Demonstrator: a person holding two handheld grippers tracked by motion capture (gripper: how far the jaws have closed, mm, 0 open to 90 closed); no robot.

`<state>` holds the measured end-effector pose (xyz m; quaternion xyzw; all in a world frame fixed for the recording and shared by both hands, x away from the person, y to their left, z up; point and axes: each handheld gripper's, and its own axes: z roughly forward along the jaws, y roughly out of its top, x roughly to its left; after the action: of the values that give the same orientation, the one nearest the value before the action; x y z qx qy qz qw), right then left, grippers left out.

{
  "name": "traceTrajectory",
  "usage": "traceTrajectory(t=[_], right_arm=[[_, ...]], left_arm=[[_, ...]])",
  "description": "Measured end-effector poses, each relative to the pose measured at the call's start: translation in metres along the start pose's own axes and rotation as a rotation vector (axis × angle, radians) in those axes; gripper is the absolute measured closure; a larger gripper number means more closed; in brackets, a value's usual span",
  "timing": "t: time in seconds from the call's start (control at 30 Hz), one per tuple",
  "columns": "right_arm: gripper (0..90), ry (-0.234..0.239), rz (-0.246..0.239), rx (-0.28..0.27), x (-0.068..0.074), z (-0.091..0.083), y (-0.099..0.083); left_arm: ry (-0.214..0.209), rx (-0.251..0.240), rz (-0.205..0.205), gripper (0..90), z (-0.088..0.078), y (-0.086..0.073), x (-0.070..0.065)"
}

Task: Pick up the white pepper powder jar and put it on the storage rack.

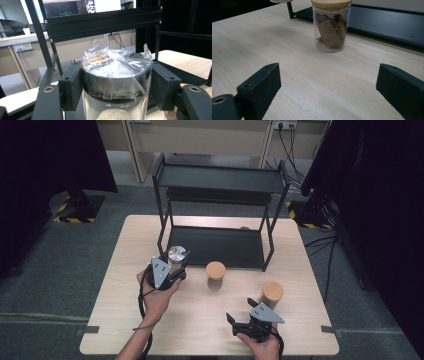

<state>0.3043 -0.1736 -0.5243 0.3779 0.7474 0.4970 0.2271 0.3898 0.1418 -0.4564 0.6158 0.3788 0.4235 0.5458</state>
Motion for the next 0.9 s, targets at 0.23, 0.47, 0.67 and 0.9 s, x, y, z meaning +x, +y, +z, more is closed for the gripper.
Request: traceTrajectory(t=[0.23,0.47,0.67,0.9], right_arm=[[6.2,0.0,0.0,-0.001,0.0,0.0,0.0],[6.2,0.001,0.003,-0.001,0.0,0.0,0.0],[6.3,0.0,0.001,0.0,0.0,0.0,0.0],[6.3,0.002,0.008,0.001,-0.001,0.0,0.0]], left_arm=[[0.014,0.003,-0.003,34.5,0.013,0.004,0.002],[0.025,0.013,-0.009,34.5,0.022,0.004,0.003],[0.028,0.022,-0.014,34.5,0.029,0.004,0.005],[0.039,0.03,-0.025,34.5,0.039,0.004,0.004]])
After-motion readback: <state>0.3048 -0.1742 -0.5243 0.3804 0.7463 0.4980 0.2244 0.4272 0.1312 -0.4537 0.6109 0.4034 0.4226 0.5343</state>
